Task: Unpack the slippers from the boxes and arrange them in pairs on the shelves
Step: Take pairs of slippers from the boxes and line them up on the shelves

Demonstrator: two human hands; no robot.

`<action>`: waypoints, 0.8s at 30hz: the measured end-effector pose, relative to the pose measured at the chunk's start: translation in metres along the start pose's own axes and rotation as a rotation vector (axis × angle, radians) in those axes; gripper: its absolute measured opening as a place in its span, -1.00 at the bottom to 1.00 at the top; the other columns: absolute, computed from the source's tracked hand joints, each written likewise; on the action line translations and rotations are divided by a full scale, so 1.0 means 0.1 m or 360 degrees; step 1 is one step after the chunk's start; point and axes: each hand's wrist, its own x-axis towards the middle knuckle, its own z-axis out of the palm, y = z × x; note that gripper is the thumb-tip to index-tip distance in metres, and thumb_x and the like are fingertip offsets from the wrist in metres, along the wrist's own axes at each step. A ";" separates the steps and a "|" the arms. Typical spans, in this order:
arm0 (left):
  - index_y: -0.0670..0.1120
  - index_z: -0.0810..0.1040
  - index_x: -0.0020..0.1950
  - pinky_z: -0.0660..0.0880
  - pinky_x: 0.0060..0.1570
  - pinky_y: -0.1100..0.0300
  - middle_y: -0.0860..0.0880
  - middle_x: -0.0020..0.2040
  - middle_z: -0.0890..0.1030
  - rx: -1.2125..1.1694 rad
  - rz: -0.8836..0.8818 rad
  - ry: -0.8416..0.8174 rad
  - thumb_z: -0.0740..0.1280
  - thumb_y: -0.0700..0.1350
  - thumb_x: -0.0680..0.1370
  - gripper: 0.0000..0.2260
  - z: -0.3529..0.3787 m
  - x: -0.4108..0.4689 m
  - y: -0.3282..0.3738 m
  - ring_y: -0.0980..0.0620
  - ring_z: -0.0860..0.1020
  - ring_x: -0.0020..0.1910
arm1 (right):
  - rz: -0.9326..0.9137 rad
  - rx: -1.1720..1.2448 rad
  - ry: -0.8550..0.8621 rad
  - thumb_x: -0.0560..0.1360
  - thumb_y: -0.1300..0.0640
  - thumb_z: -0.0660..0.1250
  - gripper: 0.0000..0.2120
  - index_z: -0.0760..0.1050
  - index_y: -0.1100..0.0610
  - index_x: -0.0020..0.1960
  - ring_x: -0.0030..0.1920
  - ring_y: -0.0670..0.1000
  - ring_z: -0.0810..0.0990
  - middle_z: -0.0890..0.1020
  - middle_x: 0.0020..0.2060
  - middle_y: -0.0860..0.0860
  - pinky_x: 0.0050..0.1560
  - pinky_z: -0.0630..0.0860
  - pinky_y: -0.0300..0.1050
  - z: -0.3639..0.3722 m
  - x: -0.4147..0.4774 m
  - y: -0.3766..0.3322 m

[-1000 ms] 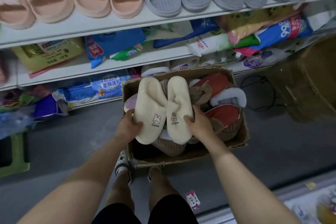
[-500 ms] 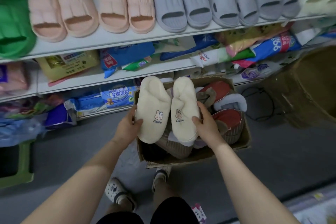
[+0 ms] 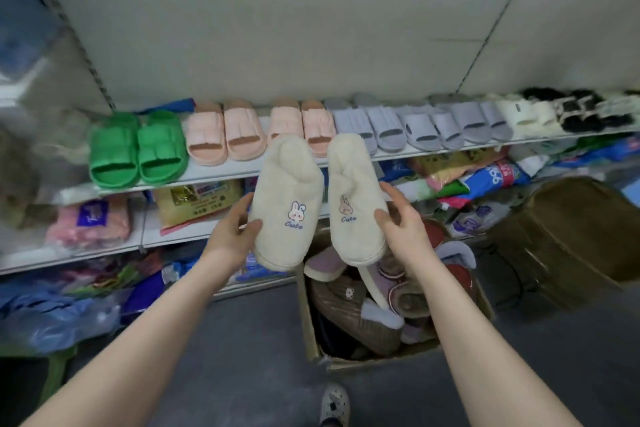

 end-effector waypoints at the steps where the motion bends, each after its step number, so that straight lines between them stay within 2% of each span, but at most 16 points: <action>1: 0.01 0.38 0.40 0.56 -0.05 0.20 -0.06 0.05 0.62 -0.0049 0.0070 0.0037 0.23 -0.31 0.59 -0.59 -0.12 -0.02 0.11 0.11 0.62 -0.07 | -0.0064 0.0005 -0.0001 0.60 0.18 0.23 -0.54 0.32 -0.07 0.47 0.24 -0.05 0.51 0.49 0.30 -0.06 0.28 0.48 -0.02 0.04 0.00 -0.16; 2: 0.00 0.38 0.36 0.53 -0.12 0.34 -0.02 0.01 0.61 -0.0074 0.0130 0.0063 0.22 -0.34 0.59 -0.60 -0.25 -0.04 0.23 0.25 0.61 -0.15 | -0.0134 0.0017 -0.0001 0.61 0.18 0.23 -0.54 0.33 -0.08 0.47 0.25 -0.06 0.51 0.49 0.31 -0.07 0.27 0.48 -0.05 0.09 0.00 -0.31; 3: 0.00 0.37 0.38 0.51 -0.14 0.39 0.00 -0.01 0.59 -0.0092 0.0182 0.0081 0.22 -0.36 0.59 -0.58 -0.37 -0.06 0.35 0.30 0.58 -0.22 | -0.0201 0.0031 0.0003 0.61 0.18 0.24 -0.56 0.34 -0.11 0.45 0.25 -0.09 0.51 0.49 0.32 -0.08 0.25 0.48 -0.09 0.14 0.01 -0.45; 6: -0.01 0.32 0.46 0.51 0.06 0.14 -0.07 0.05 0.59 -0.0113 0.0314 0.0150 0.23 -0.31 0.59 -0.54 -0.75 -0.10 0.68 0.14 0.56 -0.13 | -0.0372 0.0104 -0.0007 0.61 0.18 0.25 -0.57 0.33 -0.20 0.39 0.10 -0.34 0.54 0.52 0.23 -0.18 0.03 0.50 -0.34 0.28 0.03 -0.94; 8: 0.02 0.33 0.46 0.46 0.14 0.09 -0.05 0.06 0.58 -0.0101 0.0430 0.0233 0.25 -0.29 0.59 -0.54 -1.01 -0.15 0.88 0.10 0.54 -0.08 | -0.0450 0.0146 -0.0017 0.61 0.16 0.25 -0.59 0.36 -0.16 0.40 0.00 -0.41 0.54 0.53 0.16 -0.21 -0.14 0.49 -0.43 0.35 0.04 -1.31; 10: 0.13 0.35 0.39 0.45 0.19 0.06 0.03 0.02 0.59 -0.0125 0.0531 0.0311 0.26 -0.26 0.59 -0.56 -1.25 -0.22 1.09 0.11 0.54 -0.05 | -0.0556 0.0209 -0.0039 0.61 0.13 0.26 -0.60 0.38 -0.15 0.41 0.01 -0.31 0.58 0.56 0.16 -0.14 -0.15 0.52 -0.36 0.41 0.04 -1.67; 14: 0.24 0.39 0.34 0.45 0.27 -0.02 0.09 0.05 0.66 -0.0154 0.0723 0.0402 0.31 -0.13 0.56 -0.59 -1.78 -0.33 1.49 0.06 0.58 0.11 | -0.0760 0.0373 -0.0024 0.59 0.17 0.30 -0.60 0.44 -0.16 0.36 0.05 -0.08 0.64 0.62 0.12 -0.05 -0.03 0.60 -0.09 0.48 0.04 -2.33; 18: 0.15 0.42 0.37 0.51 0.16 0.05 0.08 0.00 0.68 -0.0306 0.0853 0.0413 0.25 -0.23 0.60 -0.60 -2.23 -0.42 1.95 0.09 0.61 0.04 | -0.0876 0.0485 -0.0040 0.58 0.18 0.31 -0.62 0.47 -0.19 0.31 -0.01 0.01 0.65 0.64 0.06 0.01 -0.11 0.59 -0.07 0.49 0.07 -2.95; 21: 0.05 0.40 0.40 0.53 0.07 0.04 0.05 -0.05 0.67 -0.0447 0.0931 0.0457 0.22 -0.23 0.62 -0.63 -2.53 -0.42 2.36 0.06 0.60 -0.02 | -0.0960 0.0565 -0.0002 0.58 0.22 0.31 -0.66 0.52 -0.17 0.22 -0.18 -0.08 0.62 0.67 -0.11 -0.02 -0.27 0.53 -0.23 0.51 0.18 -3.46; 24: 0.12 0.47 0.24 0.56 -0.10 0.17 0.13 -0.15 0.67 -0.0482 0.1004 0.0517 0.20 -0.21 0.63 -0.72 -2.82 -0.33 2.83 0.14 0.61 -0.16 | -0.1008 0.0617 0.0041 0.57 0.25 0.30 -0.71 0.53 -0.08 0.19 -0.34 -0.12 0.57 0.65 -0.25 -0.03 -0.37 0.49 -0.26 0.58 0.37 -4.00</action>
